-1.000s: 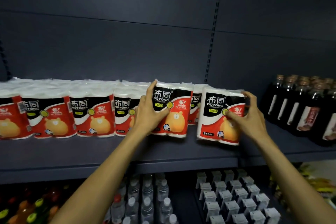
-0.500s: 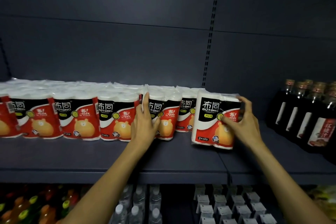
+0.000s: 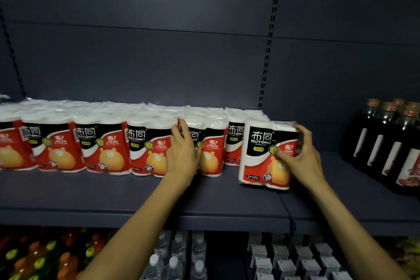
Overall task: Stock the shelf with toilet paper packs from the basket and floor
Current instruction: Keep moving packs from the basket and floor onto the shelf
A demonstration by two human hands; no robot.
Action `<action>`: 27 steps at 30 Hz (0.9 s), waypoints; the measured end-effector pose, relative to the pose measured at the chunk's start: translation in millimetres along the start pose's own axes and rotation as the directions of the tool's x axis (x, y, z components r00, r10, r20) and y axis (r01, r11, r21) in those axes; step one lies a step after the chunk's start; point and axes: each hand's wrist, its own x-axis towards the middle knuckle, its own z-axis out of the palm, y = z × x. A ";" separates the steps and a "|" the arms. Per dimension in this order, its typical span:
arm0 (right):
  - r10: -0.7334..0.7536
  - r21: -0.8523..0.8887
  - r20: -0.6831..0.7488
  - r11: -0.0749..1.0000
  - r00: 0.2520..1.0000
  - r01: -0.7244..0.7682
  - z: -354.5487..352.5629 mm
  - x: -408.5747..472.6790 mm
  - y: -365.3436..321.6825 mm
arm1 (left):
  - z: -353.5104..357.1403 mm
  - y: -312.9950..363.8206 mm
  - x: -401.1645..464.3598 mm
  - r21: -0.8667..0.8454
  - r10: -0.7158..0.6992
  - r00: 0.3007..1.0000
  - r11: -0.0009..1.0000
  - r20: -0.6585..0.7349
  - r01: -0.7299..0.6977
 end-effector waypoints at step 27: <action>0.037 0.047 0.004 0.998 0.999 -0.037 55.3 12.1 -19.8 | -39.2 -44.7 -26.4 -0.235 0.235 0.815 0.964 0.529 -0.125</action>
